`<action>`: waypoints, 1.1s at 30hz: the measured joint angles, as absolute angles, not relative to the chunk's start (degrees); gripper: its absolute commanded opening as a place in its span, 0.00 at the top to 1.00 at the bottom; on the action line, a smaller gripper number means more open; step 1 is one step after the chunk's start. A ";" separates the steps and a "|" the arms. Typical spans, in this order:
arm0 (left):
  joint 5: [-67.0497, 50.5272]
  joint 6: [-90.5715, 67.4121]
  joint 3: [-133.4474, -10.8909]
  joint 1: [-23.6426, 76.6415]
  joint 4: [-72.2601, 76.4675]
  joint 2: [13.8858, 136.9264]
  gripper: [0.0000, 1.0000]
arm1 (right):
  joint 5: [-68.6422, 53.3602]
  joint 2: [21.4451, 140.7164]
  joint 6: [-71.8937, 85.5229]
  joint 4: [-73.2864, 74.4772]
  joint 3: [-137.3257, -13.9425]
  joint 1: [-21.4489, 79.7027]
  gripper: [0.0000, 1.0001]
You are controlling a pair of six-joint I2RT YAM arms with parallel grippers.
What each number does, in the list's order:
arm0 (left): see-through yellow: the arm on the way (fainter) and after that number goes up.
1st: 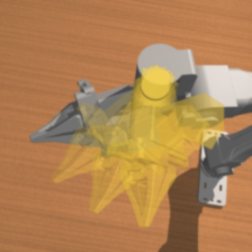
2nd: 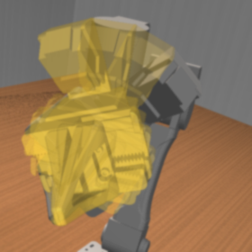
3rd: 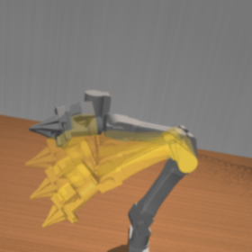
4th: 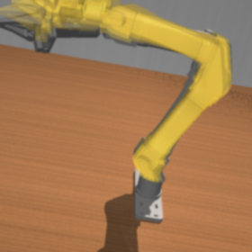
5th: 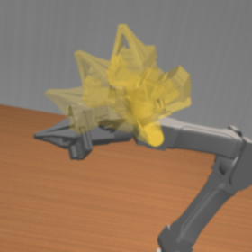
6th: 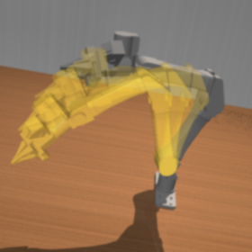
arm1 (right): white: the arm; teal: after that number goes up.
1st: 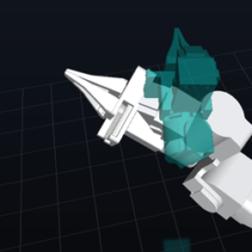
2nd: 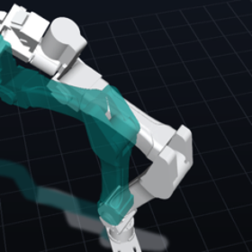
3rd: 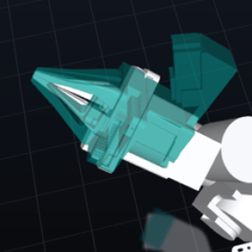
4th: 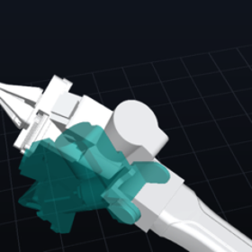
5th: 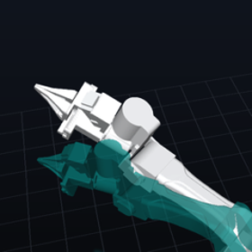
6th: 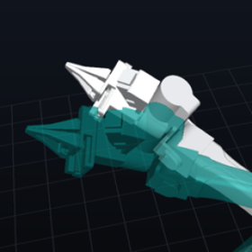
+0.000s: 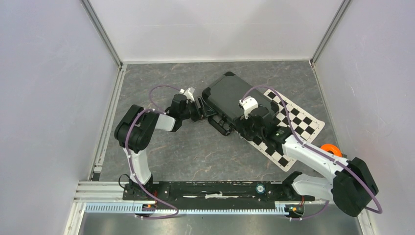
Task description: Pack up texas hold em set
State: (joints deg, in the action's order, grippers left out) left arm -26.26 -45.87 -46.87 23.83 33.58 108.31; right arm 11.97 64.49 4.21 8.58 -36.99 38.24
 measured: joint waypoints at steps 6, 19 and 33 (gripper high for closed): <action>-31.83 -48.71 -45.10 23.88 46.89 113.58 0.46 | 6.94 69.17 4.78 5.32 -39.38 35.48 0.07; -37.23 -67.53 -37.78 22.81 73.19 117.93 0.58 | 3.20 79.88 4.71 -0.84 -45.98 34.20 0.27; -42.61 -73.25 -38.37 24.91 81.32 114.19 0.40 | -6.31 79.75 2.61 -1.83 -45.91 34.28 0.02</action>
State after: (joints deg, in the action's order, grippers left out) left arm -42.61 -73.25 -38.37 24.91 81.32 114.19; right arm -6.31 79.75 2.61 -1.83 -45.91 34.28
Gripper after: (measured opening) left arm 0.596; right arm 0.979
